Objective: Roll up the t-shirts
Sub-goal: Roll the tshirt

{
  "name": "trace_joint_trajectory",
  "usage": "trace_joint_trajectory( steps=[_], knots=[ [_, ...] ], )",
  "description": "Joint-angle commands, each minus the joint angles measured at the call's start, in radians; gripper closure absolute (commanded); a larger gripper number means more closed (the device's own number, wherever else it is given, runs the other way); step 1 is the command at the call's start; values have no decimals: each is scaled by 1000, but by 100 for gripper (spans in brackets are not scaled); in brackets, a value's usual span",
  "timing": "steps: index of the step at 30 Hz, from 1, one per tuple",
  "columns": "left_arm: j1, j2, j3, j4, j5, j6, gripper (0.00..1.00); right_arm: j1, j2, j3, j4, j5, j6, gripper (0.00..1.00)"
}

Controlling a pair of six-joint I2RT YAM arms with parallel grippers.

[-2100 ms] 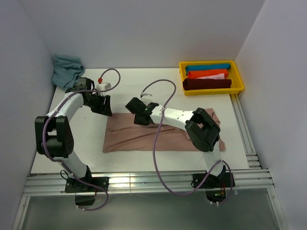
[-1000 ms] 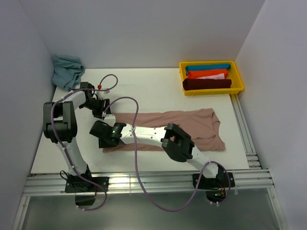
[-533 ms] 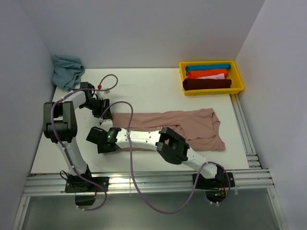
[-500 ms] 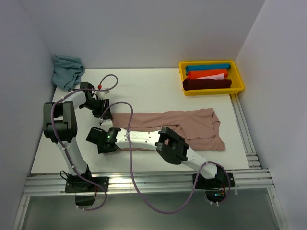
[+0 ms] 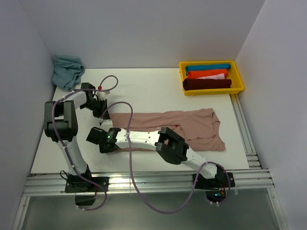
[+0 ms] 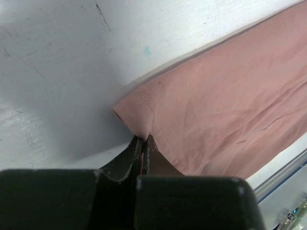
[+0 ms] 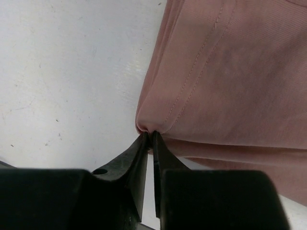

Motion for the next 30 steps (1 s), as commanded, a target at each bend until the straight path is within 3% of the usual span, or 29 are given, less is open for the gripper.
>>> trace_joint_trajectory(
  steps=[1,12,30],
  knots=[
    [-15,-35,40,1,-33,-12,100,-8,-88,-55,46,15,-7,87],
    [-119,-104,100,-34,-237,-43,100,-46,-240,-201,207,12,1,90],
    [-252,-100,171,-89,-347,-70,100,-66,-405,-457,313,55,61,93]
  ],
)
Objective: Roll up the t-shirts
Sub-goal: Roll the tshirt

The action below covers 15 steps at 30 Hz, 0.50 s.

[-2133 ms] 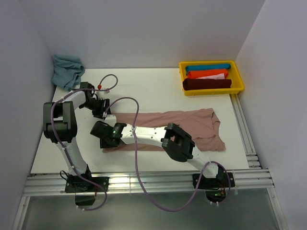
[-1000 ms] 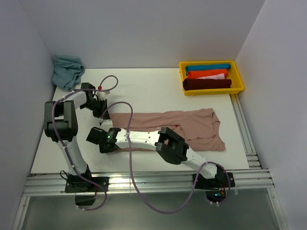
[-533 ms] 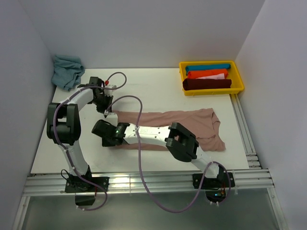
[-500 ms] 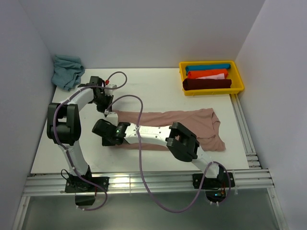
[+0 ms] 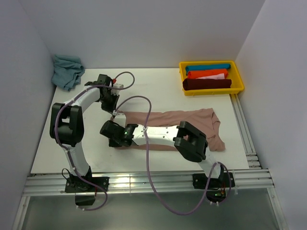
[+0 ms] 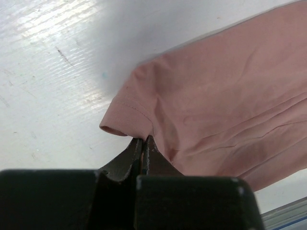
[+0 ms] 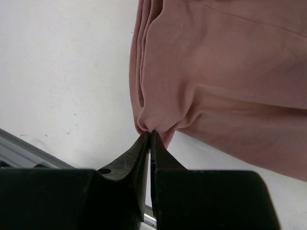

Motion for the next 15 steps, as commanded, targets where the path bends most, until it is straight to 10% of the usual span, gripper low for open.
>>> trace_joint_trajectory(
  steps=[1,15],
  knots=[
    [-29,-31,49,-8,-29,-28,100,-6,-90,-46,50,45,34,93],
    [-116,24,82,-19,-66,-34,100,-8,-188,-264,134,78,127,94]
  ],
)
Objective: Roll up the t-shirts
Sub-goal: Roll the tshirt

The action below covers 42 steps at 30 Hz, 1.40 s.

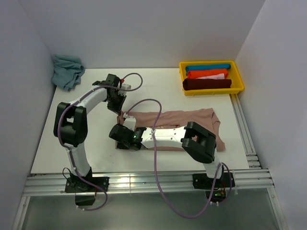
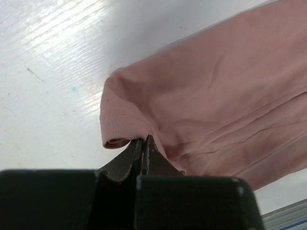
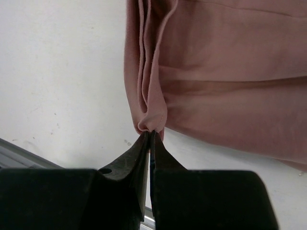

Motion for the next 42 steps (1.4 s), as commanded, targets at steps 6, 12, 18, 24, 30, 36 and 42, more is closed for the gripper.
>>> trace_joint_trajectory(
  steps=[6,12,18,24,30,36,42],
  knots=[
    [-59,38,53,-3,-29,-12,100,-5,-77,-87,56,42,70,95],
    [-86,58,50,11,-38,-17,96,-4,-99,-136,64,48,97,95],
    [-91,66,65,11,-35,-12,75,-4,-105,-133,44,60,102,87],
    [-91,56,128,-17,6,17,52,-4,-107,-110,0,78,99,78],
    [-90,46,234,-75,56,38,43,-4,-142,-119,-42,108,108,69],
    [-22,32,284,-111,141,28,42,-1,-217,-133,-74,149,105,66],
    [120,20,231,-111,292,23,43,4,-135,43,-152,148,22,67]
  ],
)
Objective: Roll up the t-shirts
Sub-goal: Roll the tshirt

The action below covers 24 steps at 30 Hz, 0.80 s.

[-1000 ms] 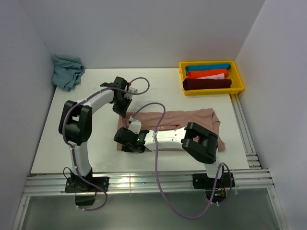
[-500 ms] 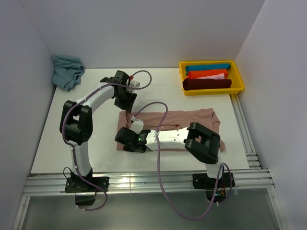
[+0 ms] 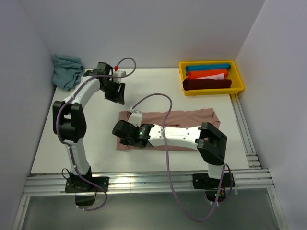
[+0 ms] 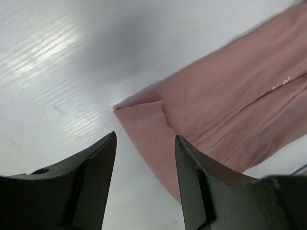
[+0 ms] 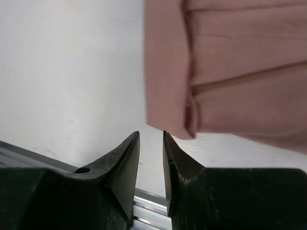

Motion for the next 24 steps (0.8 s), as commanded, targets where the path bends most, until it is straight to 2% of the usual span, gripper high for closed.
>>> trace_joint_trajectory(
  steps=[1,5,10,16,24],
  knots=[
    [83,-42,-24,-20,129,4,43,6,53,142,-69,44,-67,67],
    [147,-16,-72,-12,221,12,42,7,188,315,-139,50,-102,67],
    [186,19,-132,29,310,-2,41,2,300,437,-214,67,-123,62],
    [188,59,-205,94,349,-13,41,1,389,487,-269,70,-119,56],
    [184,93,-273,166,356,-11,41,16,417,492,-318,95,-102,46]
  ],
)
